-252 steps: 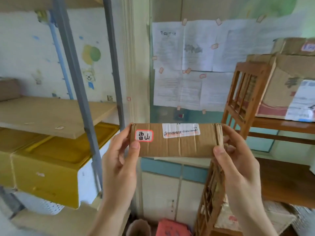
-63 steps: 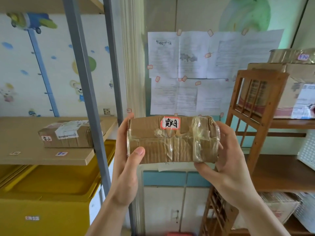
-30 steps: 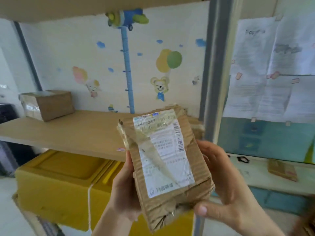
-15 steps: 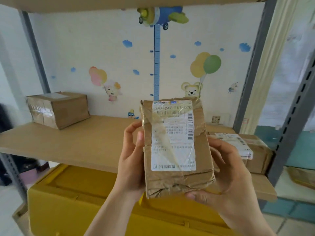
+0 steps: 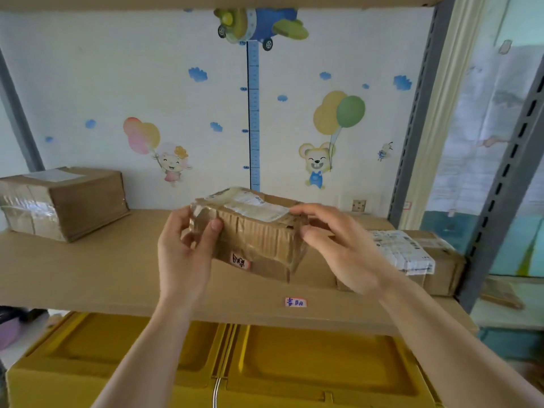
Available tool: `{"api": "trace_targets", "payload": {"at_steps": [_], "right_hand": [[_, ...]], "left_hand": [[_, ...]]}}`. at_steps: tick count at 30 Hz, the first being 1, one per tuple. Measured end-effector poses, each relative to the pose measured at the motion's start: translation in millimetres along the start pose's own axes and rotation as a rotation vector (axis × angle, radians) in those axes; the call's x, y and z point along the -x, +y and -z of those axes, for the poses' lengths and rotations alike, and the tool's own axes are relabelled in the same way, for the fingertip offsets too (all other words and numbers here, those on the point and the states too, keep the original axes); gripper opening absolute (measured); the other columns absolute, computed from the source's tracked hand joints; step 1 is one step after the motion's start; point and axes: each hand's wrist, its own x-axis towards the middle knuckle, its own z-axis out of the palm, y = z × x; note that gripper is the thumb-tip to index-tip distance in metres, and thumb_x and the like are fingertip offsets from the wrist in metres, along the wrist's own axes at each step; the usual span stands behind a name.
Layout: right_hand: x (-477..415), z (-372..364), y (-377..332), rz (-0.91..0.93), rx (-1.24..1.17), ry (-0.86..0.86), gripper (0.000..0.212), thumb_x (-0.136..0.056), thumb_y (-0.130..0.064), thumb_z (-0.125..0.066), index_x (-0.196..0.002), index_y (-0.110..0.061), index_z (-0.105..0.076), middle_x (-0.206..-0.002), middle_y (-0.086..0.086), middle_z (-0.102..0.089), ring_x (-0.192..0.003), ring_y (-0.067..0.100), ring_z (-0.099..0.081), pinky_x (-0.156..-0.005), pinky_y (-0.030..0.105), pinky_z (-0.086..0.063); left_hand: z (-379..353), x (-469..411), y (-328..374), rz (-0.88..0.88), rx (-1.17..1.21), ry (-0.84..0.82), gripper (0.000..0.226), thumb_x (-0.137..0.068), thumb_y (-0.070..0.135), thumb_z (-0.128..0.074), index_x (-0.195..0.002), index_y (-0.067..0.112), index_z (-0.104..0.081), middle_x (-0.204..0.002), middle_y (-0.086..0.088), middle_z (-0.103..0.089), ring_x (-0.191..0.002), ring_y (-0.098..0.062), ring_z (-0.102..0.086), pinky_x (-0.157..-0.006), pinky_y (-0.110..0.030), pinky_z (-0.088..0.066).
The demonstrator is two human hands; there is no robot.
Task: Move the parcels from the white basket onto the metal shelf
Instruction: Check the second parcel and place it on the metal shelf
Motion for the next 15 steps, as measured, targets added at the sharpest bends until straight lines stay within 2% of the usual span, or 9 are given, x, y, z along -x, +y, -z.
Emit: {"api": "trace_targets", "payload": {"at_steps": [2,4,6,9,12,15], "right_hand": [[-7.9,-2.0,-4.6,-0.032,0.083,-0.172,0.056,-0.088,-0.059,-0.057,-0.139,-0.037,-0.051,-0.13,-0.013,-0.061,-0.114,0.003,-0.059,-0.098,0.025,-0.048],[-15.0,-4.7,-0.2,0.001,0.319,-0.197,0.069,-0.082,-0.056,-0.07,-0.143,-0.033,-0.048,-0.134,-0.011,-0.06,-0.118,0.007,-0.056,-0.105,0.033,-0.044],[-18.1,-3.6,5.9,-0.027,0.429,-0.193,0.072,-0.08,-0.052,-0.076,-0.143,-0.034,-0.048,-0.138,-0.008,-0.061,-0.126,0.014,-0.054,-0.11,0.039,-0.04],[-16.3,-0.3,16.1,-0.089,0.595,-0.249,0.073,-0.079,-0.061,-0.07,-0.145,-0.044,-0.042,-0.142,-0.008,-0.057,-0.14,0.022,-0.043,-0.115,0.059,-0.028],[-16.1,3.0,15.3,-0.101,0.661,-0.268,0.074,-0.081,-0.061,-0.068,-0.147,-0.045,-0.04,-0.155,-0.012,-0.047,-0.155,0.022,-0.017,-0.118,0.069,-0.01],[-16.8,4.3,13.8,-0.093,0.665,-0.264,0.075,-0.081,-0.061,-0.067,-0.148,-0.045,-0.038,-0.158,-0.012,-0.044,-0.156,0.021,-0.012,-0.118,0.069,-0.007]], "left_hand": [[-6.0,12.7,-9.0,-0.016,-0.053,0.047,0.023,-0.091,0.014,-0.071,-0.11,0.012,-0.058,-0.1,0.004,-0.069,-0.09,-0.015,-0.07,-0.066,-0.029,-0.062],[-11.9,19.6,-17.8,-0.003,-0.098,0.037,0.028,-0.09,0.016,-0.072,-0.112,0.016,-0.055,-0.101,0.008,-0.068,-0.092,-0.01,-0.07,-0.063,-0.025,-0.06],[-15.9,20.7,-24.7,0.01,-0.2,-0.021,0.031,-0.089,0.02,-0.073,-0.111,0.02,-0.051,-0.103,0.006,-0.067,-0.092,-0.006,-0.067,-0.065,-0.024,-0.057],[-17.7,18.2,-31.6,-0.029,-0.39,-0.094,0.035,-0.087,0.026,-0.075,-0.107,0.024,-0.047,-0.107,0.002,-0.062,-0.085,0.002,-0.055,-0.064,-0.014,-0.041],[-18.3,15.0,-33.7,-0.042,-0.467,-0.133,0.038,-0.085,0.028,-0.077,-0.106,0.023,-0.046,-0.107,0.001,-0.061,-0.085,-0.003,-0.054,-0.062,-0.01,-0.036],[-16.3,10.8,-36.0,0.003,-0.466,-0.16,0.041,-0.083,0.032,-0.078,-0.107,0.021,-0.047,-0.109,0.002,-0.061,-0.097,-0.013,-0.056,-0.064,-0.01,-0.038]]}}
